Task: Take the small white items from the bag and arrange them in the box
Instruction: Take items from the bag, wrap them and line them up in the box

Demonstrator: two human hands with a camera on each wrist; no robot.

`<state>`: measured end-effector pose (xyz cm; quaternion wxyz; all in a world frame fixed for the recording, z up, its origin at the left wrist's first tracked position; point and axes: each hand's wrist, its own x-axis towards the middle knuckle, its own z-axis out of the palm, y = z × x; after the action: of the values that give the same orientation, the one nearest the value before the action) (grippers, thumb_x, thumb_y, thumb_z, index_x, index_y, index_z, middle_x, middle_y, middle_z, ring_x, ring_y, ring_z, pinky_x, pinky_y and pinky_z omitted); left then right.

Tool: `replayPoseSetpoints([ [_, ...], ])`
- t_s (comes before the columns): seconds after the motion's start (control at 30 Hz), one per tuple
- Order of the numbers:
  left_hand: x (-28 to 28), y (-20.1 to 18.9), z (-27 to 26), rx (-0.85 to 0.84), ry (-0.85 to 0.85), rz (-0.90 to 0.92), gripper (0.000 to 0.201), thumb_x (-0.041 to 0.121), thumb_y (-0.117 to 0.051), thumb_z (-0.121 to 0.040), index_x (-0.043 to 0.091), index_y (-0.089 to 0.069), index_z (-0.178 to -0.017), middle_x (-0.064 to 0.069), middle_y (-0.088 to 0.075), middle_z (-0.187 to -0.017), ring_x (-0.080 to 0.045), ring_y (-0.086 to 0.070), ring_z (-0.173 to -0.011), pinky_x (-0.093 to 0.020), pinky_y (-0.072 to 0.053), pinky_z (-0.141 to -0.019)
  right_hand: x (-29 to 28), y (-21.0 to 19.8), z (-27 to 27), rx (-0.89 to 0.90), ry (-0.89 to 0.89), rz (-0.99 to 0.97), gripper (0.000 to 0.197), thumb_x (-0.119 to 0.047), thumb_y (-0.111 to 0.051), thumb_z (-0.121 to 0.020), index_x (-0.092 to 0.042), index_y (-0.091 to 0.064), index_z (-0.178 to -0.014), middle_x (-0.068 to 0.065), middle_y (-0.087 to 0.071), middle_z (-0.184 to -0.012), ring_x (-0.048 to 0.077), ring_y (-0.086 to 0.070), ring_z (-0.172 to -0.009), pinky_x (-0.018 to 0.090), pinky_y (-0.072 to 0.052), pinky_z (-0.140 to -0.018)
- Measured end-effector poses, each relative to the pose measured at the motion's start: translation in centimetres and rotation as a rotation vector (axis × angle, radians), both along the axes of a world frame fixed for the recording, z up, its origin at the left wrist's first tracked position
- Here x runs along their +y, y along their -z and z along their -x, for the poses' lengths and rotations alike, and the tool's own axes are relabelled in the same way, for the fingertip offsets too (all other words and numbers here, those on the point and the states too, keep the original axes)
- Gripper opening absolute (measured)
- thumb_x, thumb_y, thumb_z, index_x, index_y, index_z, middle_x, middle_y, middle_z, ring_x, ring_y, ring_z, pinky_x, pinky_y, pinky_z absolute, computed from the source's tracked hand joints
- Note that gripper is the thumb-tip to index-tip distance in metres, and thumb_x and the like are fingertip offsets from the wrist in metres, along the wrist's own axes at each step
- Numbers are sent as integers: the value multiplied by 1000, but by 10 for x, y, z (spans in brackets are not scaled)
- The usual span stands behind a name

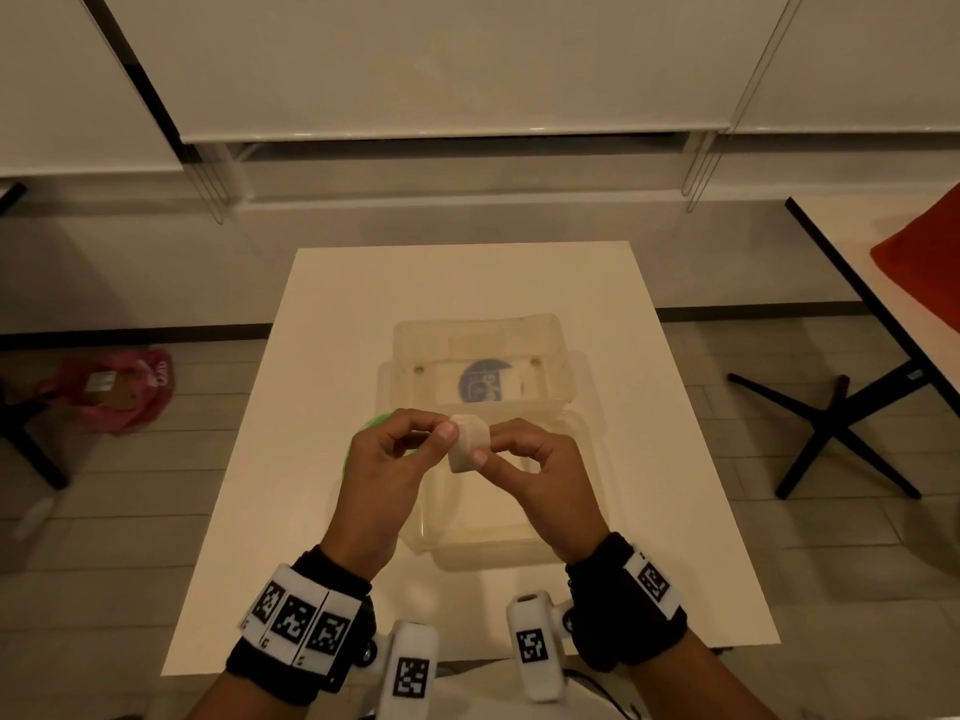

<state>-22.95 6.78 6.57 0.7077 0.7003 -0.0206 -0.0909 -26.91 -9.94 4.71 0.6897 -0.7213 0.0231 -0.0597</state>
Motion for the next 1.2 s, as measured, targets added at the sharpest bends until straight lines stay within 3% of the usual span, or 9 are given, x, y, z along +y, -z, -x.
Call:
replayPoseSetpoints([
  [0.1,-1,1,0,20,1,11,10,14,-70,-90,6,-75,-93,-16,-73,-96,-21,-65,-87,-34,-52,-85,-1,1,0,-12,27,-14,9,-16,-78,-83,-8,-77,-84,2,-73,-91,15,-67,-92,24,-47,-87],
  [0.23,-3,-1,2,26,-6,17,12,11,-67,-92,1,-73,-95,-6,-71,-86,-4,-61,-69,-14,-47,-69,-3,2,-2,-24,60,50,6,-14,-79,-81,-10,-76,-81,0,-72,-87,15,-66,-87,23,-45,-84],
  [0.33,-5,-2,2,-6,80,-38,14,20,-69,-92,9,-73,-99,-2,-74,-94,-11,-67,-83,-21,-52,-77,-6,-2,-2,-68,44,145,5,-16,-80,-81,-16,-75,-78,-6,-72,-84,18,-66,-89,34,-49,-86],
  [0.43,-5,-2,1,-59,75,-111,10,19,-71,-90,10,-73,-92,-5,-75,-92,-23,-69,-91,-31,-54,-87,-7,-7,0,-108,37,215,8,-22,-81,-78,-21,-74,-75,-9,-70,-82,18,-66,-89,35,-50,-85],
  [0.67,-9,0,1,-65,32,3,12,7,-64,-94,-5,-67,-94,0,-68,-81,1,-58,-66,-12,-46,-67,-18,-22,-1,-101,121,178,6,-23,-68,-85,-17,-68,-85,-7,-69,-86,14,-64,-88,24,-43,-84],
  [0.8,-11,-2,0,-72,55,12,11,8,-64,-94,-2,-67,-94,0,-68,-80,-1,-58,-67,-13,-47,-68,-22,-31,-9,-58,-20,341,11,-28,-73,-87,-26,-71,-98,-10,-68,-93,11,-61,-86,14,-42,-78],
  [0.9,-12,-5,2,-48,79,17,12,10,-64,-94,-1,-68,-96,2,-71,-80,-2,-61,-69,-14,-49,-70,-23,-31,-14,-53,-57,438,8,-23,-73,-85,-29,-68,-81,-10,-65,-82,9,-55,-74,19,-43,-70],
  [1.03,-12,-3,3,-10,100,-11,14,13,-69,-91,4,-72,-101,-11,-76,-98,-28,-70,-96,-33,-56,-89,-22,-33,-17,-49,-24,465,9,-22,-72,-85,-26,-67,-79,-10,-63,-77,10,-52,-69,27,-46,-67],
  [1.2,-14,1,3,-40,100,-73,7,11,-70,-91,8,-75,-95,-6,-75,-89,-28,-70,-90,-40,-55,-86,-25,-47,-20,-58,-37,441,10,-26,-70,-90,-25,-71,-100,-10,-64,-80,12,-54,-66,19,-43,-62],
])
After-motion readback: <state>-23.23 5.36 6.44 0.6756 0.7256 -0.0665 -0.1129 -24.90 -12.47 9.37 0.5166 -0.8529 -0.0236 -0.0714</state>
